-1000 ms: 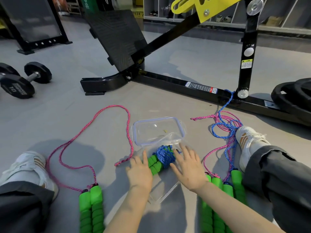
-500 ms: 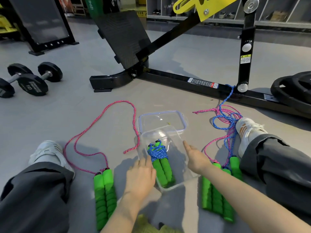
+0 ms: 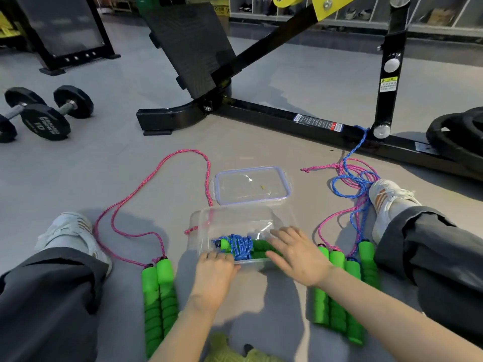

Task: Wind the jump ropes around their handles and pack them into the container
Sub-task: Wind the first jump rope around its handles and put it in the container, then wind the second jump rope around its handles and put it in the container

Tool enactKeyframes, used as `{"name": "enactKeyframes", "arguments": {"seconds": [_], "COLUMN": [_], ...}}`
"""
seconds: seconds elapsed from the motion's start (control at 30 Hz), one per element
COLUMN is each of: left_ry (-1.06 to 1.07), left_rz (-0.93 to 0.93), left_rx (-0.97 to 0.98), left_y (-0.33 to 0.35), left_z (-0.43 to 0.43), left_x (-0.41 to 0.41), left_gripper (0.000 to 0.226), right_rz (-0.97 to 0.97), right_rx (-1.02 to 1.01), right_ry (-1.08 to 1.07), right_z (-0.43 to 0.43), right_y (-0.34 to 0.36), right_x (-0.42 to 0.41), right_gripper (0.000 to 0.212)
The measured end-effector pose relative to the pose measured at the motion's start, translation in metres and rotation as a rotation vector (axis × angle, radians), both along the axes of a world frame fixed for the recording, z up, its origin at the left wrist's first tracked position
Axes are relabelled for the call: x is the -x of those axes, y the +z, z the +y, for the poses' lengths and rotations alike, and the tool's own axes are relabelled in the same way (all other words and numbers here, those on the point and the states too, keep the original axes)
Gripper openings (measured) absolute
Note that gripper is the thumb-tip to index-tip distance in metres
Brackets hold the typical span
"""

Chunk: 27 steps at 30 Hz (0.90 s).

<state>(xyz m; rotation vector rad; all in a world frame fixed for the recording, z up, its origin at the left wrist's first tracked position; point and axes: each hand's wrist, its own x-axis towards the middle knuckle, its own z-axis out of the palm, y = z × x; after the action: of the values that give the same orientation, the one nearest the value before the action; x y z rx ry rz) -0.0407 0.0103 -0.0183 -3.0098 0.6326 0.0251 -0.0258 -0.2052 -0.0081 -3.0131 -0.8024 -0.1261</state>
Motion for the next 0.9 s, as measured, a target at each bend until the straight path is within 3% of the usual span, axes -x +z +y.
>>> {"name": "enactKeyframes", "arguments": {"seconds": [0.13, 0.23, 0.3, 0.4, 0.47, 0.6, 0.7, 0.9], "left_ry": [0.073, 0.137, 0.150, 0.113, 0.042, -0.037, -0.030, 0.231], "left_rz": [-0.111, -0.108, -0.043, -0.015, -0.007, 0.011, -0.010, -0.061], "left_rx": [0.125, 0.134, 0.152, 0.172, 0.170, 0.133, 0.157, 0.215], "left_y": [-0.016, -0.020, -0.028, -0.037, -0.035, -0.034, -0.036, -0.034], "left_z": [-0.015, -0.023, -0.023, -0.019, -0.018, -0.023, -0.020, 0.023], "left_x": [0.012, 0.020, 0.026, 0.025, 0.020, 0.010, 0.011, 0.038], "left_gripper": [0.066, 0.073, 0.078, 0.104, 0.109, 0.100, 0.085, 0.066], "right_rz": [0.004, 0.065, 0.024, -0.033, -0.050, -0.057, -0.016, -0.026], "right_rx": [0.168, 0.186, 0.172, 0.152, 0.139, 0.071, 0.040, 0.043], "right_ry": [0.008, -0.038, -0.067, -0.082, -0.092, -0.179, -0.223, -0.177], "right_z": [-0.006, -0.010, -0.008, -0.010, -0.016, -0.023, -0.018, 0.017], "right_y": [-0.009, -0.017, -0.017, -0.024, -0.031, -0.033, -0.033, -0.018], "right_x": [0.020, 0.024, 0.026, 0.030, 0.032, 0.032, 0.034, 0.033], "right_gripper": [0.043, 0.086, 0.097, 0.095, 0.086, 0.064, 0.065, 0.062]}}
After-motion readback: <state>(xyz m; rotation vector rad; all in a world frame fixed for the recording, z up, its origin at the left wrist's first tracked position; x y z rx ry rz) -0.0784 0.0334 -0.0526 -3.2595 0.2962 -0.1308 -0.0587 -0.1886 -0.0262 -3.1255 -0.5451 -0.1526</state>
